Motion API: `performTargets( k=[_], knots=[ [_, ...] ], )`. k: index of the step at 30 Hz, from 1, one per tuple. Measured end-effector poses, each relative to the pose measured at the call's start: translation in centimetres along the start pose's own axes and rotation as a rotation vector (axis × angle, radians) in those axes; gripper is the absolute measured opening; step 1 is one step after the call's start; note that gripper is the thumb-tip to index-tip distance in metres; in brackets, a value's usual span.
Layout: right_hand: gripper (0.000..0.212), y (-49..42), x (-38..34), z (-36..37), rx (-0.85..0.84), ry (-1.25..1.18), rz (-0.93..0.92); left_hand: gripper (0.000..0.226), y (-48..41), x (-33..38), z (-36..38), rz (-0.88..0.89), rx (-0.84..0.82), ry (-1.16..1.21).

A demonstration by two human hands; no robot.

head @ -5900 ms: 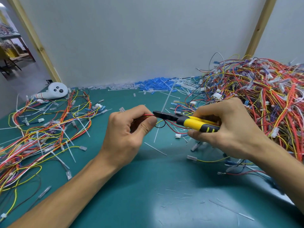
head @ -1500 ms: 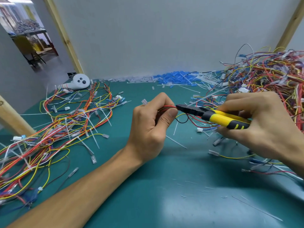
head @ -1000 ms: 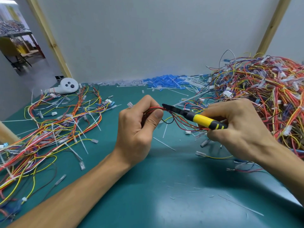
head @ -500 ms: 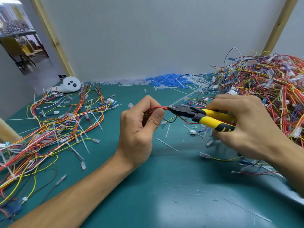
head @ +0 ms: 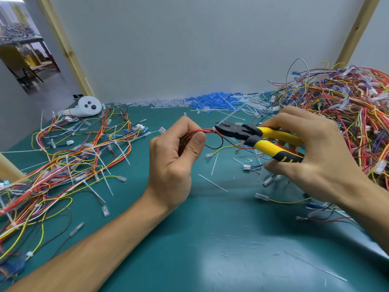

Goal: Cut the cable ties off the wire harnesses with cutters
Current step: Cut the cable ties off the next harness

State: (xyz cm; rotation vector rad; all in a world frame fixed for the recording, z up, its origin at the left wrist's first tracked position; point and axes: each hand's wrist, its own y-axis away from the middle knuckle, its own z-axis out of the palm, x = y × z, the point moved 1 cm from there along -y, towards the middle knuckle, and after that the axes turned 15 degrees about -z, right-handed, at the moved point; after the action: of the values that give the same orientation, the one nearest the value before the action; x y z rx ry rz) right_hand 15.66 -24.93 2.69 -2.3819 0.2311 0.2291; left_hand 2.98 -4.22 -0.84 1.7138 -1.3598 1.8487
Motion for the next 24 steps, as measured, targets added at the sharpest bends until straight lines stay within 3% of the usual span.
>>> performTargets(
  k=[8, 11, 14, 17, 20, 24],
  knots=[
    [0.010, 0.0, -0.2, -0.8, -0.056, 0.100, -0.017, 0.028, 0.3, 0.2, 0.3, 0.025, -0.011, -0.087],
    [0.008, 0.2, -0.1, -0.6, -0.051, -0.038, 0.082, 0.028, 0.2, 0.2, 0.2, 0.029, -0.027, -0.074],
    [0.016, 0.1, 0.5, -0.4, 0.125, -0.355, 0.250, 0.030, -0.2, -0.2, -0.2, -0.001, -0.003, -0.041],
    [0.020, -0.3, 1.8, -1.0, 0.330, -0.502, 0.370, 0.025, -1.2, -0.7, -0.9, -0.042, 0.133, -0.018],
    [0.013, -0.2, 2.8, -1.4, 0.420, -0.558, 0.456, 0.012, -2.6, -1.2, -2.0, -0.096, 0.396, -0.040],
    [0.015, -0.1, 3.2, -1.0, 0.449, -0.571, 0.505, 0.039, -3.9, -1.1, -3.6, -0.245, 0.577, -0.200]
  ],
)
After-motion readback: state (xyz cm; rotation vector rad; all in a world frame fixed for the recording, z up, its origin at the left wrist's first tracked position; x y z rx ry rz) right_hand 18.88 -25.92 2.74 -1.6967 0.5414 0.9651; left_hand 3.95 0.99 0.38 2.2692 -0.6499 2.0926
